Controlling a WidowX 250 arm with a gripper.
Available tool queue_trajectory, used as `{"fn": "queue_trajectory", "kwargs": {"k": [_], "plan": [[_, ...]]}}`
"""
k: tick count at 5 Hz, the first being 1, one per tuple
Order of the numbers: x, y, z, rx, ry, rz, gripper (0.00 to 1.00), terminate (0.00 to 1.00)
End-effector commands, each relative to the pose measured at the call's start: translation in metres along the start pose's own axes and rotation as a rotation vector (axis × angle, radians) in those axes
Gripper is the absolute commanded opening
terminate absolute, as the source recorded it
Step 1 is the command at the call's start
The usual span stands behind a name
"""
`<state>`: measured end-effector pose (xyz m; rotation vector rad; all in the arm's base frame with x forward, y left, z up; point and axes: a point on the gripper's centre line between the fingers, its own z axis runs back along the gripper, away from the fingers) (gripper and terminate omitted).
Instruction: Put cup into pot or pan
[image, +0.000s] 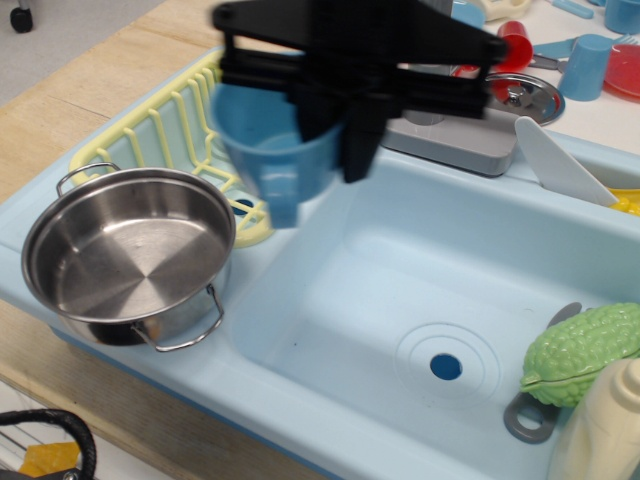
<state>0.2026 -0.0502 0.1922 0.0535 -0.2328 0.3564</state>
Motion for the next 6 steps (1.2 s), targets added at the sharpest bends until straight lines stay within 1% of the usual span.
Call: {"fn": "queue_trajectory", "kwargs": {"k": [1, 2, 3, 4, 6], "plan": [[0.003, 0.034, 0.006, -0.009, 0.008, 0.041, 0.00, 0.00], [0.002, 0.050, -0.001, -0.026, 0.019, 0.041, 0.00, 0.00], [-0.001, 0.059, -0.012, -0.053, 0.082, 0.041, 0.00, 0.00], [-0.005, 0.064, -0.020, -0.098, 0.106, 0.013, 1.00, 0.00], [-0.005, 0.064, -0.020, -0.098, 0.106, 0.013, 1.00, 0.00]]}}
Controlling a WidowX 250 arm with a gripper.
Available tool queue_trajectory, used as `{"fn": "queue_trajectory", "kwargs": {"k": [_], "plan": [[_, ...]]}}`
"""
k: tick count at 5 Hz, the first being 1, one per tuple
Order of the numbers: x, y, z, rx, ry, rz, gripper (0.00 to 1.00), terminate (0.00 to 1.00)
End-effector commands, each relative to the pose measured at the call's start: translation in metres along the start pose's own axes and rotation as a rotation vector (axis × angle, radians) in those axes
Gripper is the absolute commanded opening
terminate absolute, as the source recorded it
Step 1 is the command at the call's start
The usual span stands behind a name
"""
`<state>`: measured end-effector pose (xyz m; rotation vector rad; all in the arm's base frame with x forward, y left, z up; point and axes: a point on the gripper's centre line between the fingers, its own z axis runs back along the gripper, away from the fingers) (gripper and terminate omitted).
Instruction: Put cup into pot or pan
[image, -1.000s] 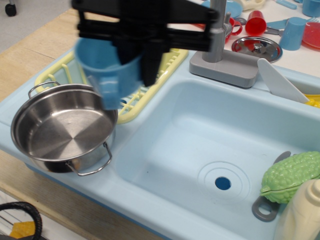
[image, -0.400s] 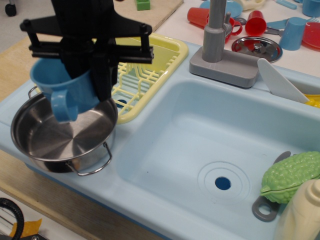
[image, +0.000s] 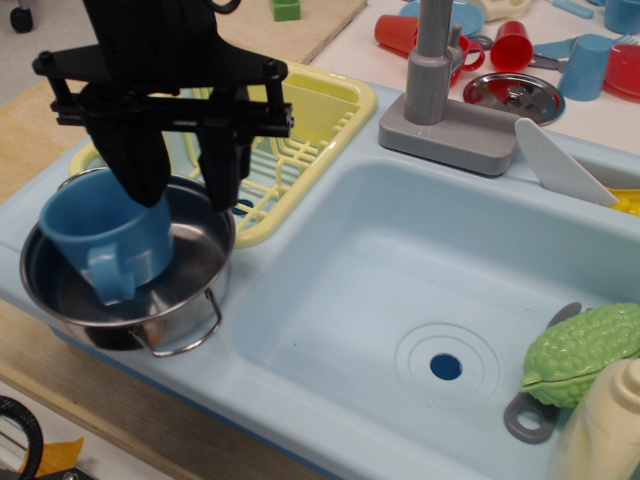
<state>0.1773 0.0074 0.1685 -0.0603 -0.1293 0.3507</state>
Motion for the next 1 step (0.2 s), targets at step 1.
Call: {"fn": "queue_trajectory", "kwargs": {"k": [1], "plan": [[0.0033, 0.0010, 0.0036, -0.005, -0.015, 0.009, 1.00, 1.00]]}}
